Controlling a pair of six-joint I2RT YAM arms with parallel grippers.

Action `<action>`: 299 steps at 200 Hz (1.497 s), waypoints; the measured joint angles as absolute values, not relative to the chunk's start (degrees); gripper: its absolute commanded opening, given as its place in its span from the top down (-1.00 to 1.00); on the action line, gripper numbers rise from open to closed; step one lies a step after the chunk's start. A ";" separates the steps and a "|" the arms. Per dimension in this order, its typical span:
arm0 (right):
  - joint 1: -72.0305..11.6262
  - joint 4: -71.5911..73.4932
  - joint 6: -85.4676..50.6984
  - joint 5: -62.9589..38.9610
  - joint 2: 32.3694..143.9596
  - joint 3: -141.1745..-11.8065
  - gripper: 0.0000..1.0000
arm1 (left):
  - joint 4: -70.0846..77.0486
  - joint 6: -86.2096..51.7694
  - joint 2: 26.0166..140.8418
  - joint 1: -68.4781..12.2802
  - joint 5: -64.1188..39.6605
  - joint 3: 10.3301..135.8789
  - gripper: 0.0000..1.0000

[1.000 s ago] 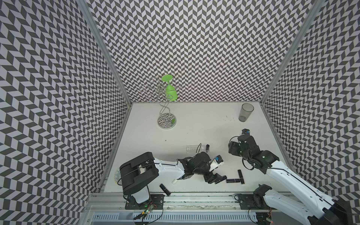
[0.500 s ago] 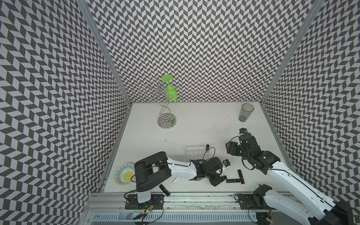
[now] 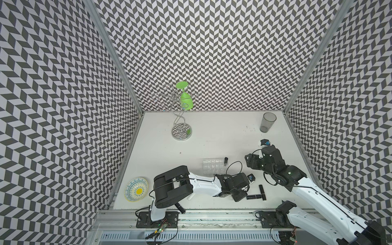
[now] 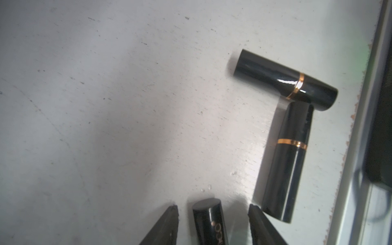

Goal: Arrange the lipsticks in the organizer
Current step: Pick up the lipstick at the center of the board.

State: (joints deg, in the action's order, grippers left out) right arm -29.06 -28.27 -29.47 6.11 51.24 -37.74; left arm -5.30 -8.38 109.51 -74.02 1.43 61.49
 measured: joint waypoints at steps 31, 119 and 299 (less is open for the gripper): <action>-29.06 -28.23 -29.47 5.76 50.00 -37.65 -0.47 | -6.55 -9.65 109.51 -74.15 2.74 61.84 -0.02; -29.06 -28.21 -29.23 4.19 49.82 -37.50 -0.47 | -11.09 -12.86 109.62 -75.40 8.29 63.18 0.45; -29.06 -20.75 -28.01 -13.30 41.87 -37.28 -0.18 | 17.85 -4.73 73.19 -67.13 -3.88 34.44 1.00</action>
State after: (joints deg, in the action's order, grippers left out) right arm -29.06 -20.75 -28.01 -13.30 41.87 -37.28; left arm 17.85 -4.73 73.19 -67.13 -3.88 34.44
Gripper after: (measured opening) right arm 0.611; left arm 0.219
